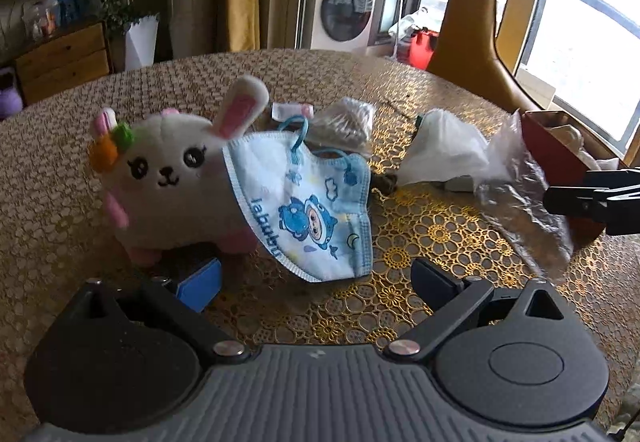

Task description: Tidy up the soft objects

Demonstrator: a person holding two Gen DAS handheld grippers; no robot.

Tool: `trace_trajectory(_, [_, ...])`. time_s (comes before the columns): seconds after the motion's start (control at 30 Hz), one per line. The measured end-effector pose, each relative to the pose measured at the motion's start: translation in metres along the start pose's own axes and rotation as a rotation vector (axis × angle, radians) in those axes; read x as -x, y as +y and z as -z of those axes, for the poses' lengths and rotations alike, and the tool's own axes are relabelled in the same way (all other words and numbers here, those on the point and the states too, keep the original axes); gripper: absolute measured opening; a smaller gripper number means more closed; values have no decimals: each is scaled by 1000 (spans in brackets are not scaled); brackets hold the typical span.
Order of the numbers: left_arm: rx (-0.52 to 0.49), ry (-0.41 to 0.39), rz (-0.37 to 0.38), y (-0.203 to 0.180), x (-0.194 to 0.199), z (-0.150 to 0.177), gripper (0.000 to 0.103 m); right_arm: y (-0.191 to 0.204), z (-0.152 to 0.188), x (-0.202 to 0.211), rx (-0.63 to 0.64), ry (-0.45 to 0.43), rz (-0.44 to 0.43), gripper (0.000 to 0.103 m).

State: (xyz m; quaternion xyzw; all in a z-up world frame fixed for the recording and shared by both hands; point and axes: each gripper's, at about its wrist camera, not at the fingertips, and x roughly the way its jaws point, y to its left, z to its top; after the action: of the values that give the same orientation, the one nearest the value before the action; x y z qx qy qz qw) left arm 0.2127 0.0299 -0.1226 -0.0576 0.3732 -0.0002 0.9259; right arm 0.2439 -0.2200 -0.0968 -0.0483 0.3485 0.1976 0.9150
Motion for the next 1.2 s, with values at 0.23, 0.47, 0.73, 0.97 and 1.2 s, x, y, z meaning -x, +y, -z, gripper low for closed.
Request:
trace_trajectory(0.23, [54, 14, -24, 3, -18, -1, 100, -8, 2, -29, 2, 43, 3, 103])
trace_trajectory(0.47, [74, 18, -18, 0, -28, -2, 81, -9, 5, -43, 0, 53, 4, 99])
trace_trajectory(0.73, [30, 12, -37, -10, -32, -3, 44, -6, 8, -52, 35, 75, 28, 70])
trace_trajectory(0.97, [14, -6, -38, -14, -26, -7, 26, -2, 15, -50, 62, 82, 66, 44])
trace_trajectory(1.2, [24, -28, -29, -9, -17, -13, 10, 9, 20, -41, 129, 79, 102, 14])
